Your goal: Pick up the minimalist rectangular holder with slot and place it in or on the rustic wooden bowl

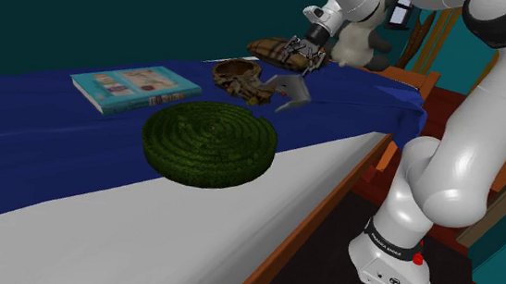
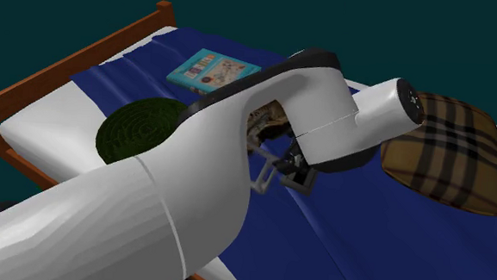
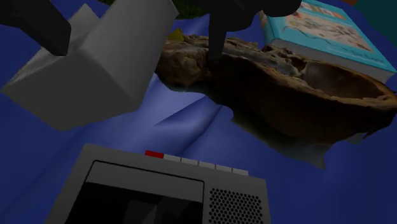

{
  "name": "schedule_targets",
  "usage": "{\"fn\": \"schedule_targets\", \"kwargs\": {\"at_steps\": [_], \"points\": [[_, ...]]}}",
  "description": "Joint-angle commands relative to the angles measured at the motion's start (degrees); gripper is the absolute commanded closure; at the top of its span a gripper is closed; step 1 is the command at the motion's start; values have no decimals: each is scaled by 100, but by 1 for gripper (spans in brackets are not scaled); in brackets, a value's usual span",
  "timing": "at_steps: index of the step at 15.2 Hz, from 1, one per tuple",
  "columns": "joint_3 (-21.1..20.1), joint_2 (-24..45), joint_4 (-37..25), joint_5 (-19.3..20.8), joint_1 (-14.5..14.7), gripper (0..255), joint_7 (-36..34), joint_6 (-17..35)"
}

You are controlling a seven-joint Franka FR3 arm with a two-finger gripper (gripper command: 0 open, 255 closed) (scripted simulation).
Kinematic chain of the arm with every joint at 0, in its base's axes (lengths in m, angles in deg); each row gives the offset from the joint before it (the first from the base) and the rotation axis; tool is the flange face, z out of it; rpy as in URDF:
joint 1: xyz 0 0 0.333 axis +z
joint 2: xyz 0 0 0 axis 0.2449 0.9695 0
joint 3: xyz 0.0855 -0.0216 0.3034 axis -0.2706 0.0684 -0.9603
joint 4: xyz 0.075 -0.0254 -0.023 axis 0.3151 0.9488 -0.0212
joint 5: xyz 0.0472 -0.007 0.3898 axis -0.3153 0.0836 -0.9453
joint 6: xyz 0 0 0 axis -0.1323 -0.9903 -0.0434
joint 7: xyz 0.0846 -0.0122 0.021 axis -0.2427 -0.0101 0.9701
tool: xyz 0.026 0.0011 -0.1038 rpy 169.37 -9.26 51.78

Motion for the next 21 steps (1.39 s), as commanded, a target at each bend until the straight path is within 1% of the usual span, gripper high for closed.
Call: {"fn": "schedule_targets", "kwargs": {"at_steps": [1,5,13,14,21], "points": [[40,76,101,-159,36,0,307,86],[-52,64,413,-204,95,0,329,427],[-50,64,413,-204,97,0,329,427],[-50,64,413,-204,97,255,329,427],[-50,64,413,-204,97,255,329,427]]}}
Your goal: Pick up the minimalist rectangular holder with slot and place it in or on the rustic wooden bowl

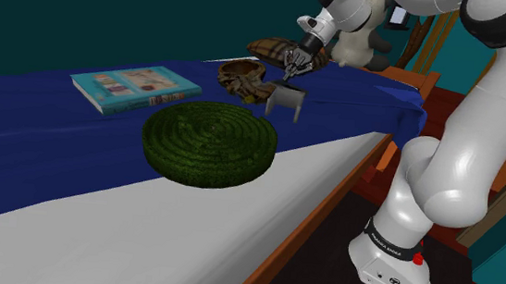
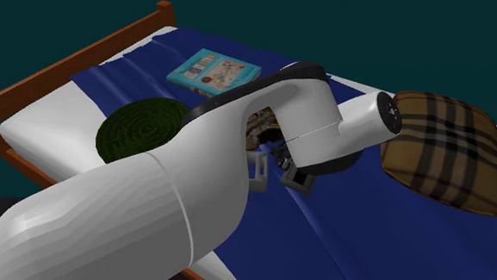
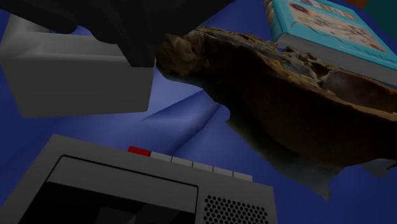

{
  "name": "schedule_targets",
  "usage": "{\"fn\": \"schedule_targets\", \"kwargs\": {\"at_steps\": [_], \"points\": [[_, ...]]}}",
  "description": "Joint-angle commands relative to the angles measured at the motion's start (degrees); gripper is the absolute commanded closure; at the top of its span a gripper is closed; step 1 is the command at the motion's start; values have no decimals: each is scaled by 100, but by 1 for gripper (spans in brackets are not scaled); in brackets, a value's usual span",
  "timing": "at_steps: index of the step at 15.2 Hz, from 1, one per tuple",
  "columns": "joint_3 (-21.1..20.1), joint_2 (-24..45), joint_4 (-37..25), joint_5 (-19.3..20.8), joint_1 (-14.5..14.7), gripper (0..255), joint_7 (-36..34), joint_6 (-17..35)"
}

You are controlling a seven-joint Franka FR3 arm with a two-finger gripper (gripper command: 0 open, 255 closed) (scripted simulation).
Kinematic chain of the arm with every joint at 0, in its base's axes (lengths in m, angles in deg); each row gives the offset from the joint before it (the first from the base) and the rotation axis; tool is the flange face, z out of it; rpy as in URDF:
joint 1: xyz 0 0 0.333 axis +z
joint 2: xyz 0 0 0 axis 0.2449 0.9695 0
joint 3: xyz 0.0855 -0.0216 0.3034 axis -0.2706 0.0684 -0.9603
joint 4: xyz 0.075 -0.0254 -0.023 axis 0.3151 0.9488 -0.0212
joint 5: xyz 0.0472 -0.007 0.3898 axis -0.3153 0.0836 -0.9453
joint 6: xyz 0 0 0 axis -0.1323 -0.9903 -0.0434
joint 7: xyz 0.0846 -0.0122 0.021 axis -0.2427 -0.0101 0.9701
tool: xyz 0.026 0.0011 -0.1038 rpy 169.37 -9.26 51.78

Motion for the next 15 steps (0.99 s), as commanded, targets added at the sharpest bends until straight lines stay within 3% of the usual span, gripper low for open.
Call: {"fn": "schedule_targets", "kwargs": {"at_steps": [1,2,3,7,11,12,15], "points": [[0,0,0,0,0,255,0,0],[0,0,0,0,0,255,0,0],[0,0,0,0,0,0,0,0],[-1039,-1189,798,2024,-72,0,-989,342],[-2110,-2015,1537,3521,-314,0,-1708,162],[-2364,-2196,1719,3832,-363,0,-1849,71],[-2403,-2227,1907,3908,-386,0,-1879,205]]}}
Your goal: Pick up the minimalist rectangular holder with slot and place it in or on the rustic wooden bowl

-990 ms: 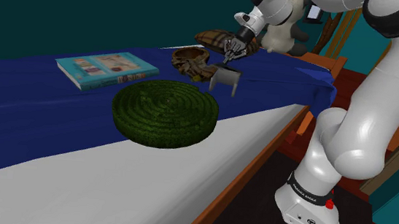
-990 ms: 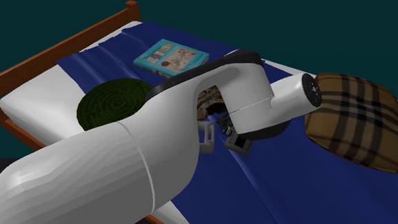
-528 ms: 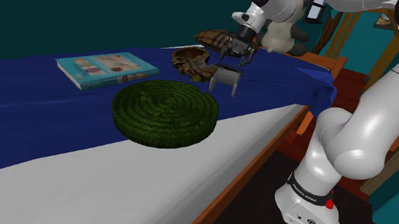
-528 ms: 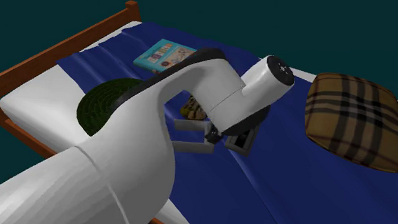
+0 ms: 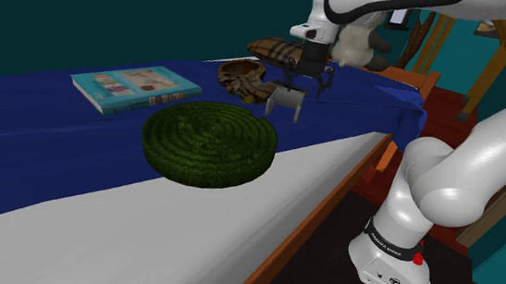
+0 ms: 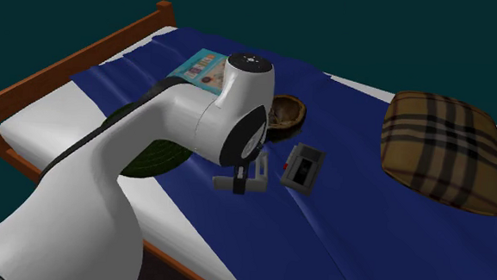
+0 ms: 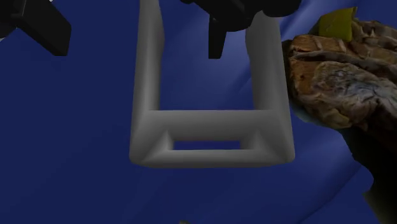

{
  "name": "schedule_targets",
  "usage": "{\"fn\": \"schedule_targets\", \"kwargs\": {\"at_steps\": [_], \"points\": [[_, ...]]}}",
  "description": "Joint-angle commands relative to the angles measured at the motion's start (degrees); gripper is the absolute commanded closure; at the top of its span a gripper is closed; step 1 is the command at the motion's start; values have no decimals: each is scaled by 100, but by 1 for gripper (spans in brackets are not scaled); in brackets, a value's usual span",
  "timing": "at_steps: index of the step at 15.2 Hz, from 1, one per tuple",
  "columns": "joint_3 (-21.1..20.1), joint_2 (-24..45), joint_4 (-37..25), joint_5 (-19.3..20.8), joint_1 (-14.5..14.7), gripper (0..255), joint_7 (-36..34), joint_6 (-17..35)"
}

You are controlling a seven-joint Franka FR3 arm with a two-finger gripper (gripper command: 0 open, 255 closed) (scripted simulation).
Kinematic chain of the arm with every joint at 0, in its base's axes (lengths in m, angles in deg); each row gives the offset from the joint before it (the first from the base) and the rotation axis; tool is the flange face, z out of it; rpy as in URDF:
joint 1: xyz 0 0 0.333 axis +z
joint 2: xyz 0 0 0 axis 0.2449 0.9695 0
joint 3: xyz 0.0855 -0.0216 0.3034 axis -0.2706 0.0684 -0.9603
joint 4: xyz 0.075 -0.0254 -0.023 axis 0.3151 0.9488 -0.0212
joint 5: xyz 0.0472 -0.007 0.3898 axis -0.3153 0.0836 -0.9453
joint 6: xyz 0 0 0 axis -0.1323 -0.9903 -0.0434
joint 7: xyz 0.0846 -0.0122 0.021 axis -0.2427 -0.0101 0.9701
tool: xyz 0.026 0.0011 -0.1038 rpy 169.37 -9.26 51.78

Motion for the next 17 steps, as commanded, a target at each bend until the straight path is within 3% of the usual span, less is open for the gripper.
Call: {"fn": "schedule_targets", "kwargs": {"at_steps": [1,5,13,14,17], "points": [[-26,-20,155,70,-15,0,-32,122],[28,22,474,100,-27,0,-35,482],[28,22,473,100,-27,0,-35,481],[28,22,473,100,-27,255,-35,481],[28,22,473,100,-27,255,-35,481]]}}
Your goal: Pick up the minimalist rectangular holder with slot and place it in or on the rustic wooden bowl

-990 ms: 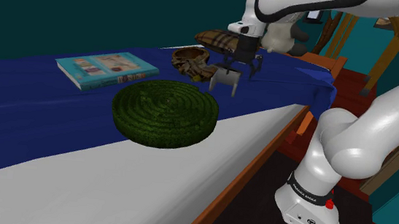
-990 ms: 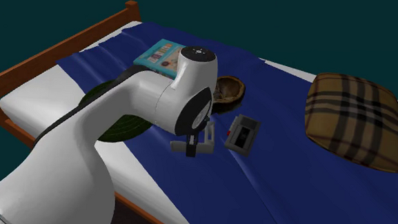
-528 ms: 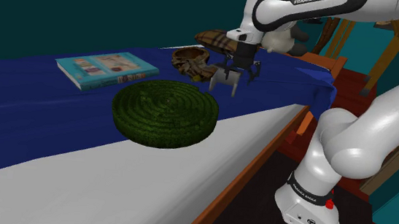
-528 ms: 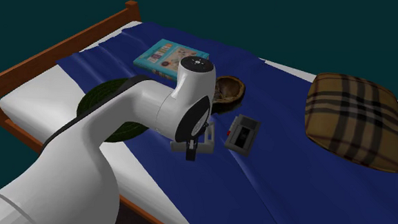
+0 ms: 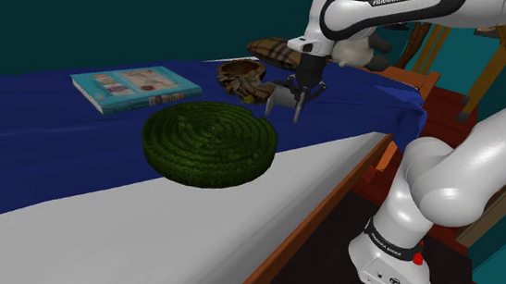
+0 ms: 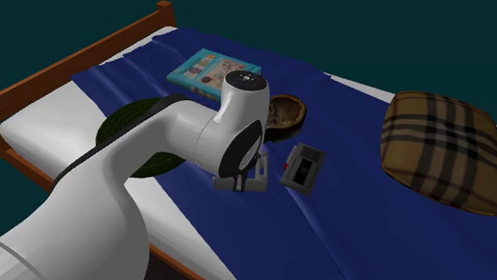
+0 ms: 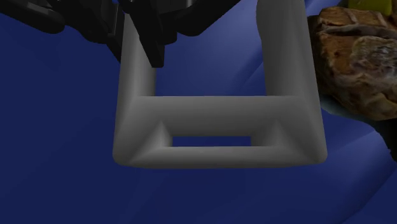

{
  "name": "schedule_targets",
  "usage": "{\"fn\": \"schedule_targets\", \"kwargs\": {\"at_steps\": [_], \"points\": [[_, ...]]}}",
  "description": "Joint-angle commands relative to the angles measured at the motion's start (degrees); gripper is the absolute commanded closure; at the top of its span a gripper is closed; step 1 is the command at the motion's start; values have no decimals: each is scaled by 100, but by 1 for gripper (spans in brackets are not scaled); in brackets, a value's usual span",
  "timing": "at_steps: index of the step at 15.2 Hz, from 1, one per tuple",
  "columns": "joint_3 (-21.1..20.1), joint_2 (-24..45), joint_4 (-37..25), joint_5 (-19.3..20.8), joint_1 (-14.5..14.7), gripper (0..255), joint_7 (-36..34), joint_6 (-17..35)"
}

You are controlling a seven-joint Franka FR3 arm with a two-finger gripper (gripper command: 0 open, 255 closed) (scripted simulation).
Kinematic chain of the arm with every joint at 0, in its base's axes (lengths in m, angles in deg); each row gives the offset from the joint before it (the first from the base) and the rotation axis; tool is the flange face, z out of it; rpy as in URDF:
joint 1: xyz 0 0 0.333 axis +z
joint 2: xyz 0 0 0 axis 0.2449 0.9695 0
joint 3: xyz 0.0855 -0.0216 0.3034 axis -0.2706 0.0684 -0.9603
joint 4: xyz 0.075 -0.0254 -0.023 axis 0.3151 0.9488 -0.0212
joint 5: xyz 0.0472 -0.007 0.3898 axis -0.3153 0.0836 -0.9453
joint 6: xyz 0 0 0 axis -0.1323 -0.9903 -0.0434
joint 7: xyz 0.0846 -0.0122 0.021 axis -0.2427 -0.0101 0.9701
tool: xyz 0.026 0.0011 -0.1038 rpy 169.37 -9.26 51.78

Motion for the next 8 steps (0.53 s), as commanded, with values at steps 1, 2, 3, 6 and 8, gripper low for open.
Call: {"fn": "schedule_targets", "kwargs": {"at_steps": [1,2,3,6,8], "points": [[0,1,1,0,0,255,0,1],[0,1,1,0,0,255,0,1],[0,0,2,0,0,255,0,1],[0,1,2,0,0,255,0,2],[-28,-25,-131,-13,5,255,-4,-157]]}}
